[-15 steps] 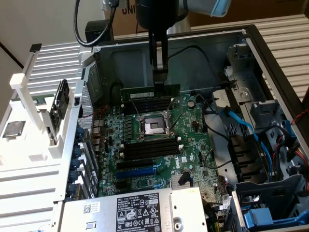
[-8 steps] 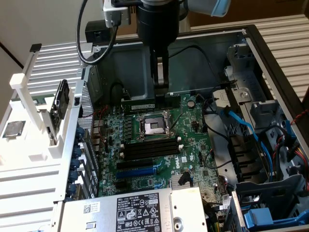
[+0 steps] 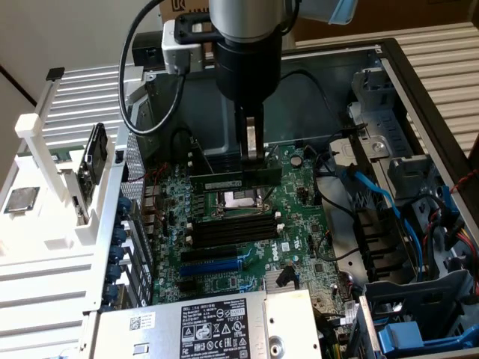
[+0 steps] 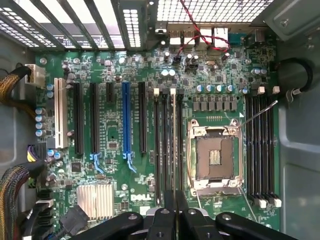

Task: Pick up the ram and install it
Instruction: 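Pick up the ram and move it above insertion slot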

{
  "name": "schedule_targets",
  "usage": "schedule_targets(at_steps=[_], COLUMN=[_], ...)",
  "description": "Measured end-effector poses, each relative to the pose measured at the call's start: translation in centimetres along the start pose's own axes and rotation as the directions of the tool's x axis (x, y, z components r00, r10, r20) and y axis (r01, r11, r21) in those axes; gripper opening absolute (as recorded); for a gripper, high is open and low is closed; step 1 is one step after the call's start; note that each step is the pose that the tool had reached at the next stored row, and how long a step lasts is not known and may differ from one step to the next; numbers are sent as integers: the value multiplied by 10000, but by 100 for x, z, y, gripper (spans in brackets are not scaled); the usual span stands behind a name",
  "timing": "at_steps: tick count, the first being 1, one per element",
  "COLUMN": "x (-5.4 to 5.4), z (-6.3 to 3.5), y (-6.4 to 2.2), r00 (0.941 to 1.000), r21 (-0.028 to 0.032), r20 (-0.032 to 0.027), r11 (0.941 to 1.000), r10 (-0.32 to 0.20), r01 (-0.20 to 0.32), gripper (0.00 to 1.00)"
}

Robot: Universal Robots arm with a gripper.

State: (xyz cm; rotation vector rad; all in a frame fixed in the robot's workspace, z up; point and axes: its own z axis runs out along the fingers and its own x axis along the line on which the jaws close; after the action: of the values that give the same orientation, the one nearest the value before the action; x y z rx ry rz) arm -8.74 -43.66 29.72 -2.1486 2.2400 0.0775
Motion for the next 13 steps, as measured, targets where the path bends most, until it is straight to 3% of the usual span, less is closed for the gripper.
schedule_targets(at_steps=[4,9,13], x=[30,40,45], z=[91,128,183], y=[-1,5,53], r00=[10000,9999,9999], r21=[18,31,63], r20=[33,39,39], r11=[10000,9999,9999], r10=[-89,-137,-138], r01=[89,136,138], gripper=[12,12,12])
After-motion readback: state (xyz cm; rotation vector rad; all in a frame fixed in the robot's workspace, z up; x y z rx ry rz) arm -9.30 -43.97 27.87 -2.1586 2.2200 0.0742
